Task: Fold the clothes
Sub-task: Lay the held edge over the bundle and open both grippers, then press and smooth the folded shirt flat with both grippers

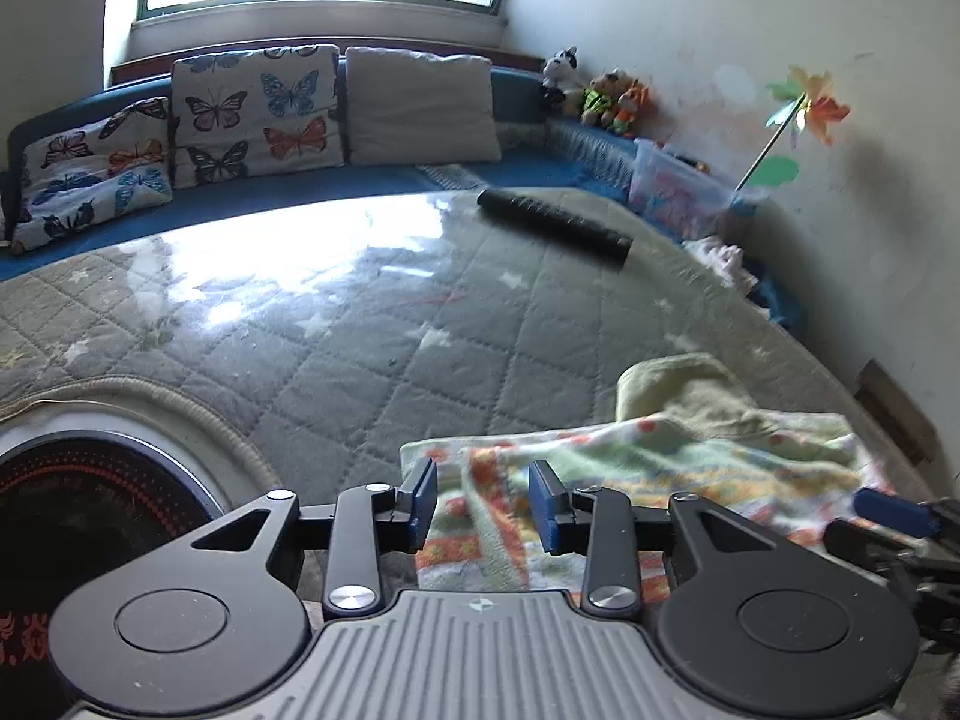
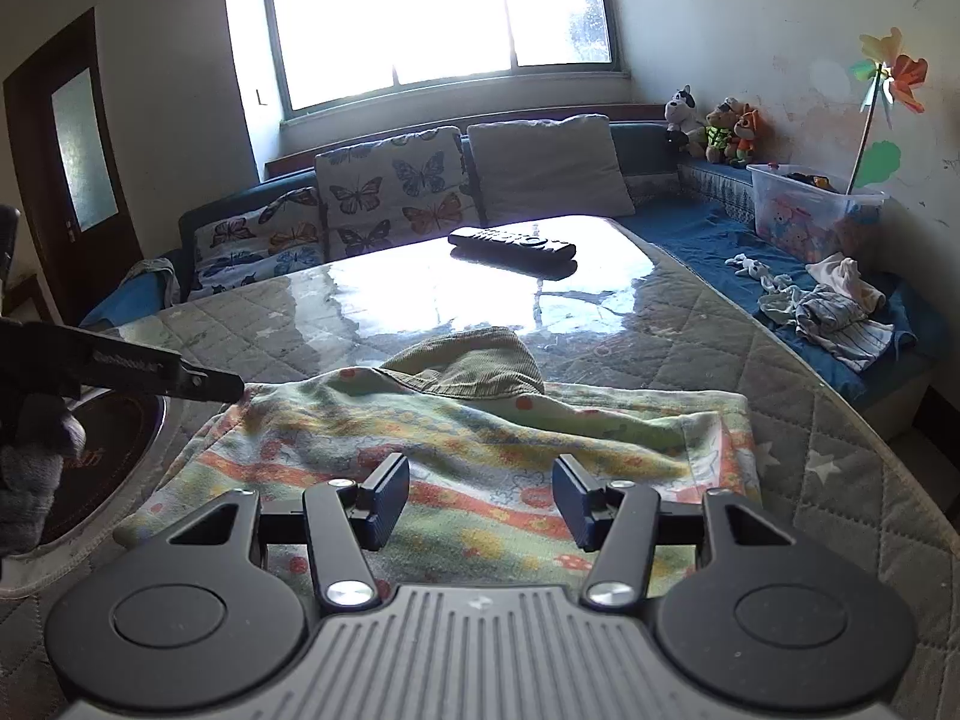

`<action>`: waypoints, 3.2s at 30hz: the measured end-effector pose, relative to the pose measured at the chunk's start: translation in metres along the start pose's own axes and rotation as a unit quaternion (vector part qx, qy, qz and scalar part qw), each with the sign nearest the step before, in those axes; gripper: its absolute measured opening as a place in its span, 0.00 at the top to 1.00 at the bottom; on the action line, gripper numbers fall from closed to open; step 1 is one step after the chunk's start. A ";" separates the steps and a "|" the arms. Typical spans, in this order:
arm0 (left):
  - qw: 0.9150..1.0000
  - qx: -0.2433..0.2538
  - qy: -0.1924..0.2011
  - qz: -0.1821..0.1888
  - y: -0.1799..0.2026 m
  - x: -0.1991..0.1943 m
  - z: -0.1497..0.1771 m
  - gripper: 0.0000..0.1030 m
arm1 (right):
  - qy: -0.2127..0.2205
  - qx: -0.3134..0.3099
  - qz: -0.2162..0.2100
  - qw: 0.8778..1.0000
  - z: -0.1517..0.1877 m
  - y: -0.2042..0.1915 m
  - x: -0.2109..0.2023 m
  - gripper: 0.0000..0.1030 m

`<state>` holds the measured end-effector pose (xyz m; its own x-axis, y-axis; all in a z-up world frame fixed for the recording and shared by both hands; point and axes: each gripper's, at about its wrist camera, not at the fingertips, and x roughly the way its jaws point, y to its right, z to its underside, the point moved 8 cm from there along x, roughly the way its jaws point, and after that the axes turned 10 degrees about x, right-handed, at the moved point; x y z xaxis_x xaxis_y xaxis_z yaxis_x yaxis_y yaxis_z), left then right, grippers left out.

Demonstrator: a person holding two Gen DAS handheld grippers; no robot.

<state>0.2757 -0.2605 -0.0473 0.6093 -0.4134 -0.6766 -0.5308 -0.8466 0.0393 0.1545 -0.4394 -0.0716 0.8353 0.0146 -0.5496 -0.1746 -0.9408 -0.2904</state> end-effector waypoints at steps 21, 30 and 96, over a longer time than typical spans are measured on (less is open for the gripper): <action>0.999 0.019 -0.013 -0.036 -0.003 0.012 0.015 1.00 | -0.011 0.043 0.049 0.998 -0.031 0.054 0.038 0.44; 0.999 0.010 -0.017 -0.035 -0.006 0.009 0.015 0.99 | 0.010 0.061 0.085 0.994 -0.039 0.075 0.030 0.51; 0.994 0.106 0.028 0.005 0.074 -0.083 0.066 0.12 | 0.031 0.037 0.062 0.997 0.039 0.019 -0.082 0.16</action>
<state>0.1471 -0.2664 -0.0362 0.6320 -0.4453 -0.6343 -0.6462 -0.7545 -0.1143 0.0623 -0.4456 -0.0630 0.8349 -0.1240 -0.5363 -0.3151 -0.9066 -0.2809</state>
